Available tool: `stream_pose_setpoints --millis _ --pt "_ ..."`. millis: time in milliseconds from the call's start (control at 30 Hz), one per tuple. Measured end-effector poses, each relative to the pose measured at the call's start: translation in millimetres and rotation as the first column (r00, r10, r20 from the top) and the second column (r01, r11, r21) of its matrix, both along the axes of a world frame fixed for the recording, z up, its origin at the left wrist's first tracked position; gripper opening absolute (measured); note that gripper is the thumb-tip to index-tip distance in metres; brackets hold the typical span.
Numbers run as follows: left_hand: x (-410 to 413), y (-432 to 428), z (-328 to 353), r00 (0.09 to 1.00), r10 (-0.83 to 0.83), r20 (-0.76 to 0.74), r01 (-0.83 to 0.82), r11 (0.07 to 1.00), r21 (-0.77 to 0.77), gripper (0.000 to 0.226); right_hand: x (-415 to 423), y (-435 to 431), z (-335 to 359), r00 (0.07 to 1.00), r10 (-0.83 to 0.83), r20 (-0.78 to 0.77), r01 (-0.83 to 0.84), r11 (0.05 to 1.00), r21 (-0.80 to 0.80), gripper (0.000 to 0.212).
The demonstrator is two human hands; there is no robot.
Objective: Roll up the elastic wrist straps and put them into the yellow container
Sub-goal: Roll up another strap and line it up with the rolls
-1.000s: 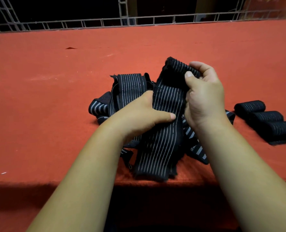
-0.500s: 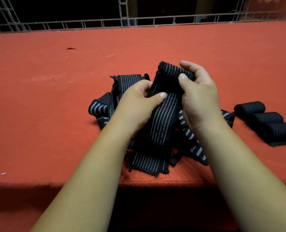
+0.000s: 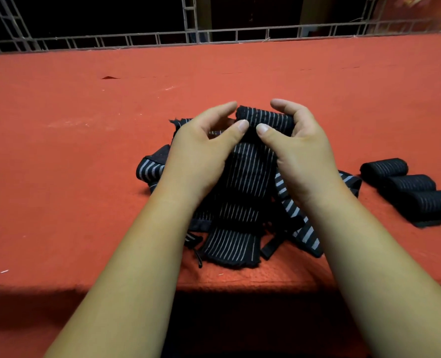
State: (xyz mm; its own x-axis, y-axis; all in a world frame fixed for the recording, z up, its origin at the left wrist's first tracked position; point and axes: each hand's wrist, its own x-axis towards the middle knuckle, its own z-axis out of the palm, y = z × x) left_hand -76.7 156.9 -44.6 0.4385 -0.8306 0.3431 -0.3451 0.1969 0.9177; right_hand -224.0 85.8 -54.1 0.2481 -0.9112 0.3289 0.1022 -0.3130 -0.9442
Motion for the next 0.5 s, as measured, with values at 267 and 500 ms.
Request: stream_pose_setpoints --millis 267,500 --pt "-8.4 -4.4 -5.8 0.994 0.023 -0.108 -0.032 0.996 -0.08 0.031 -2.6 2.8 2.0 0.998 0.046 -0.042 -0.047 0.999 -0.025 0.043" --pt "0.7 -8.0 -8.7 0.964 -0.036 -0.263 -0.005 0.988 -0.152 0.019 0.3 7.4 5.6 0.995 0.044 -0.086 -0.042 0.999 0.028 0.033"
